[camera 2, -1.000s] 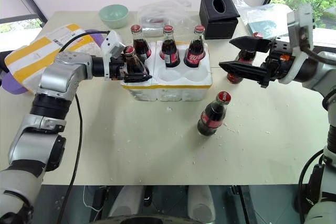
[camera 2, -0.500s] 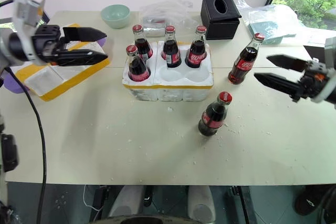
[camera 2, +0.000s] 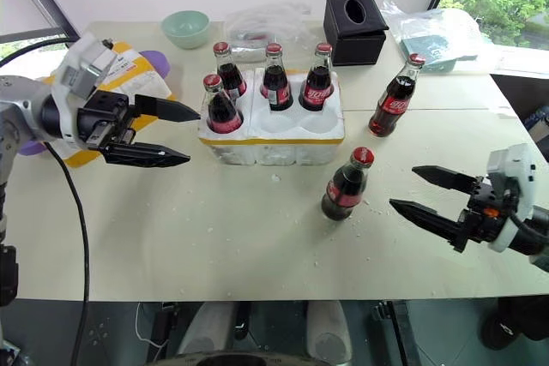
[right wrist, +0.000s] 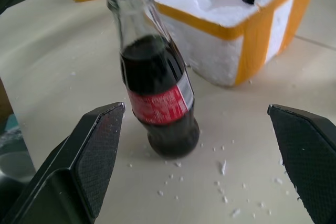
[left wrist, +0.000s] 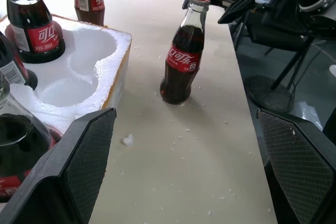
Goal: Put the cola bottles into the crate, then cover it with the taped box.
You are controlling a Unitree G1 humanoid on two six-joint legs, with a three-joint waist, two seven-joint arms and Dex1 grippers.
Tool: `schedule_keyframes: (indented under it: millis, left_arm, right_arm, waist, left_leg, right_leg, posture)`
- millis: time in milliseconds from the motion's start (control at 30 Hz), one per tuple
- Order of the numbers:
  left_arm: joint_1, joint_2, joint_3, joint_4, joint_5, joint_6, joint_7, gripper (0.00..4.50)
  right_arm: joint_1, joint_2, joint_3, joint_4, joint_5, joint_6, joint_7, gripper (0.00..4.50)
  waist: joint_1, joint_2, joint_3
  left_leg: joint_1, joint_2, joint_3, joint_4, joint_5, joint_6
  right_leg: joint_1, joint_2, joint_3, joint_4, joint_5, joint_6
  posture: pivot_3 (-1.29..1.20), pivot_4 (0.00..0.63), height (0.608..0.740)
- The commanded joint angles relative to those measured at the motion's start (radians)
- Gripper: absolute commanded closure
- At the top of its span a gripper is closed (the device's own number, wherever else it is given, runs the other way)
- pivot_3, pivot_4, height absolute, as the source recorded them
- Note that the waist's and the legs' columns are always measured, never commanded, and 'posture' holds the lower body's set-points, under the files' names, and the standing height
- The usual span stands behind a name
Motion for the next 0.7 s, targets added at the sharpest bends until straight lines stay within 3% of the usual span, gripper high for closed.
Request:
schedule_keyframes:
  millis: [33, 333, 700]
  left_arm:
    - [0.003, -0.003, 0.0, -0.037, -0.009, -0.021, 0.006, 0.02]
    - [0.014, 0.0, 0.002, -0.062, -0.009, -0.031, 0.03, 0.02]
    - [0.025, 0.012, 0.025, -0.091, -0.028, -0.016, 0.078, 0.02]
  right_arm:
    - [0.007, 0.038, 0.051, -0.062, 0.028, -0.009, -0.053, 0.0]
    - [-0.022, 0.058, 0.221, -0.078, 0.024, -0.026, -0.097, 0.0]
    - [-0.166, 0.107, 0.401, 0.077, -0.09, -0.101, -0.149, 0.0]
  waist:
    - [0.001, 0.0, 0.0]
    - [0.0, 0.0, 0.0]
    - [0.0, -0.001, 0.0]
  left_leg:
    - [0.0, 0.0, 0.0, 0.0, 0.0, 0.0]
    - [-0.001, 0.0, 0.0, 0.0, 0.0, 0.0]
    - [0.0, 0.0, 0.0, 0.0, 0.0, 0.0]
  right_leg:
    - [0.0, 0.0, 0.0, 0.0, 0.0, 0.0]
    - [0.0, 0.0, 0.0, -0.001, 0.0, -0.001]
    - [0.0, 0.0, 0.0, 0.0, 0.0, -0.001]
  posture:
    - [0.0, 0.15, 0.737]
    - [0.0, 0.15, 0.737]
    - [0.0, 0.15, 0.737]
